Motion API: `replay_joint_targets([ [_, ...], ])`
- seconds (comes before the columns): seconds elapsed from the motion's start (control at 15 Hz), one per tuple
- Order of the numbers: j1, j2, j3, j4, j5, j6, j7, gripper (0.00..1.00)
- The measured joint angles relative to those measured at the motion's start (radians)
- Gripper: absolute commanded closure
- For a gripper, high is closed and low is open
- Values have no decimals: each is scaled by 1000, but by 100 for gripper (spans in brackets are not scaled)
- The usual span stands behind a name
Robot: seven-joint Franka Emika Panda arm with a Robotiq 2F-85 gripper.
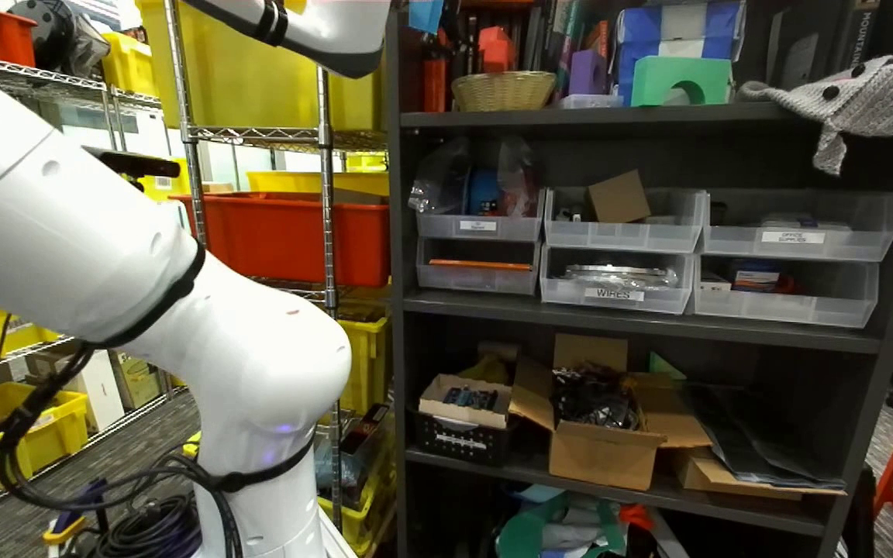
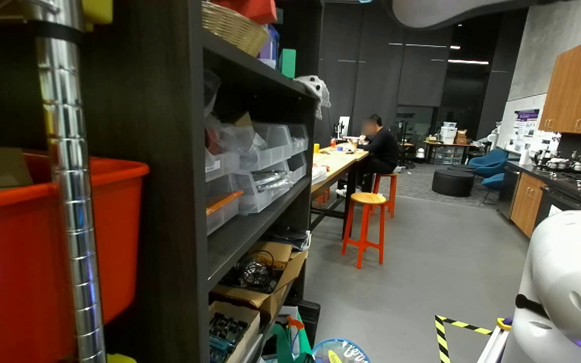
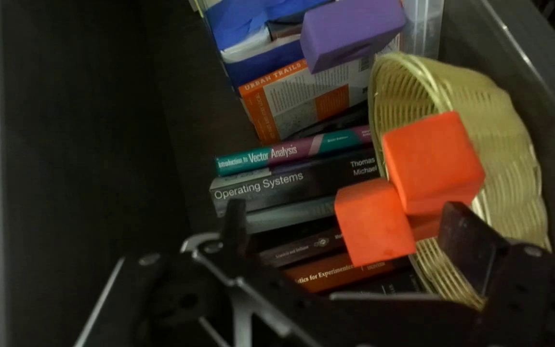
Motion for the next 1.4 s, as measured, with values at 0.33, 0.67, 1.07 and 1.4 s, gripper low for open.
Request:
replay_joint_targets([
  [0.33, 31, -155, -178, -208, 22, 135, -117, 0],
  [0.67, -83, -185, -239, -331, -35, 167, -82, 0],
  [1.07, -344, -104, -111, -379, -86, 197, 186, 0],
  [1.4, -356, 57, -96, -358, 1, 186, 225, 0],
])
